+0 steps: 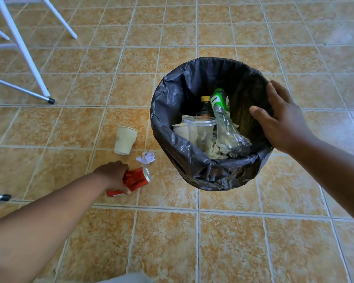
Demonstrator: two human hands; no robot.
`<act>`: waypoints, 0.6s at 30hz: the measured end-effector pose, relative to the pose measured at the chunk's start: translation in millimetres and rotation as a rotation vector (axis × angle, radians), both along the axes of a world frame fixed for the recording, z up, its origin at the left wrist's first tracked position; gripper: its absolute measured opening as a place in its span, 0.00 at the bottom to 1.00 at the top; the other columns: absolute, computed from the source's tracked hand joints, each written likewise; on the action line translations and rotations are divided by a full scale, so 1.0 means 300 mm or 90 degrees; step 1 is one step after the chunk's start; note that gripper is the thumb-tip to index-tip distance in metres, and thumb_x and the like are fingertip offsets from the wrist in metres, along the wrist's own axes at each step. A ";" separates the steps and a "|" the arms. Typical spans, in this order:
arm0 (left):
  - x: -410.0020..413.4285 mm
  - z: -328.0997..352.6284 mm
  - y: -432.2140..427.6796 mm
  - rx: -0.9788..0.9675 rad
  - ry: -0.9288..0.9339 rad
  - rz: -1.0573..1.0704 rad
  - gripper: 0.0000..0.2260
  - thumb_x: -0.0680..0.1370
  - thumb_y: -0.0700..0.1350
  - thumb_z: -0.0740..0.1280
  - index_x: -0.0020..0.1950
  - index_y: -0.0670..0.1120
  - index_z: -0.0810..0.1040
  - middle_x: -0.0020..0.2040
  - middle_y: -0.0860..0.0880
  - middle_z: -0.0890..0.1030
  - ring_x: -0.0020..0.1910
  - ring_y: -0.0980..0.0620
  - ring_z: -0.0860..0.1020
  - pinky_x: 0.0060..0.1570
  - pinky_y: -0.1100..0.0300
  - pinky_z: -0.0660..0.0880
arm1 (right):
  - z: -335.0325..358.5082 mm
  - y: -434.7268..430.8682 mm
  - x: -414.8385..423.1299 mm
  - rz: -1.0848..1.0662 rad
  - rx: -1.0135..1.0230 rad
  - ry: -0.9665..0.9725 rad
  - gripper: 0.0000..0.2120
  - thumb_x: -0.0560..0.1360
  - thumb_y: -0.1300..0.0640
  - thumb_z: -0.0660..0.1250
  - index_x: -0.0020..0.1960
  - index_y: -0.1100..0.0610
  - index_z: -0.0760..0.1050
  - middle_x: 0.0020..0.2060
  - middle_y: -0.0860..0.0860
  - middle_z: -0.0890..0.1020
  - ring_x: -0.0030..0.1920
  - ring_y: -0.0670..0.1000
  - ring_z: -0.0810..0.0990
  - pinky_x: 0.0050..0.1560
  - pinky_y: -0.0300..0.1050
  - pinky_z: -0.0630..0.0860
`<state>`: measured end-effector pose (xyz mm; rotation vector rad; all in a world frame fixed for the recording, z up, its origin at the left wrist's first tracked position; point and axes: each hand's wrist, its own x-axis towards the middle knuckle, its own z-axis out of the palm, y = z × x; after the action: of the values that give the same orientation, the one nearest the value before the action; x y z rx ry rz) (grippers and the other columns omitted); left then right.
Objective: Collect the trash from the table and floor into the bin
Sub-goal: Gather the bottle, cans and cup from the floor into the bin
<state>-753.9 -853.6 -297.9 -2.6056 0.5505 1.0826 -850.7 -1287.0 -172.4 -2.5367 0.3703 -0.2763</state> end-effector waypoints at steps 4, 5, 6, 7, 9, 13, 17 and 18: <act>0.006 -0.005 -0.009 0.008 0.036 -0.001 0.32 0.57 0.66 0.72 0.56 0.54 0.72 0.48 0.54 0.75 0.46 0.53 0.77 0.42 0.58 0.75 | 0.003 -0.002 -0.003 0.001 -0.006 -0.002 0.38 0.77 0.38 0.57 0.79 0.55 0.52 0.78 0.50 0.54 0.76 0.53 0.57 0.67 0.40 0.53; 0.011 0.002 -0.011 0.003 0.032 0.008 0.31 0.56 0.67 0.72 0.54 0.54 0.72 0.47 0.55 0.76 0.45 0.54 0.77 0.41 0.59 0.75 | 0.003 -0.002 -0.003 0.003 -0.003 -0.003 0.37 0.77 0.38 0.57 0.79 0.55 0.52 0.78 0.49 0.54 0.75 0.53 0.57 0.67 0.40 0.54; 0.022 0.012 -0.014 -0.007 0.031 0.024 0.30 0.56 0.68 0.72 0.52 0.54 0.73 0.46 0.55 0.76 0.44 0.54 0.77 0.41 0.59 0.76 | 0.003 -0.004 -0.004 0.005 0.000 -0.004 0.37 0.77 0.38 0.58 0.79 0.55 0.52 0.78 0.49 0.54 0.75 0.53 0.57 0.68 0.41 0.54; 0.038 0.031 -0.016 -0.010 0.036 0.036 0.29 0.57 0.68 0.72 0.50 0.54 0.74 0.46 0.55 0.77 0.44 0.54 0.77 0.41 0.59 0.76 | 0.002 -0.005 -0.005 0.007 0.001 -0.004 0.37 0.77 0.38 0.58 0.79 0.55 0.52 0.78 0.48 0.54 0.75 0.52 0.57 0.68 0.41 0.54; 0.094 0.097 -0.013 0.001 0.068 0.047 0.28 0.59 0.70 0.72 0.49 0.53 0.77 0.45 0.54 0.80 0.43 0.55 0.78 0.39 0.61 0.75 | -0.001 -0.005 -0.007 0.007 0.000 -0.004 0.37 0.77 0.38 0.58 0.79 0.55 0.51 0.78 0.48 0.54 0.75 0.52 0.57 0.68 0.41 0.54; 0.245 0.370 0.047 -0.163 0.018 0.135 0.34 0.52 0.77 0.70 0.45 0.53 0.84 0.39 0.55 0.84 0.41 0.54 0.82 0.43 0.58 0.78 | 0.001 -0.002 -0.005 0.006 0.018 0.002 0.36 0.78 0.39 0.58 0.79 0.54 0.50 0.78 0.48 0.53 0.76 0.52 0.55 0.72 0.46 0.55; 0.285 0.669 0.027 -0.529 -0.159 0.298 0.32 0.52 0.72 0.75 0.50 0.56 0.83 0.44 0.52 0.85 0.45 0.55 0.83 0.52 0.50 0.77 | 0.002 -0.001 -0.004 0.004 0.009 0.001 0.36 0.79 0.39 0.58 0.79 0.55 0.50 0.78 0.49 0.53 0.76 0.53 0.55 0.70 0.43 0.54; 0.278 0.721 -0.023 -0.613 -0.203 0.302 0.29 0.54 0.71 0.75 0.49 0.58 0.83 0.44 0.55 0.85 0.42 0.59 0.82 0.50 0.52 0.77 | 0.002 0.000 -0.004 0.005 0.007 0.002 0.36 0.78 0.39 0.58 0.79 0.55 0.50 0.78 0.49 0.53 0.76 0.53 0.55 0.69 0.43 0.54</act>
<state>-670.5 -860.4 -81.8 -3.8024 0.4503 0.5112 -851.9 -1286.9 -171.7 -2.5269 0.3622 -0.2669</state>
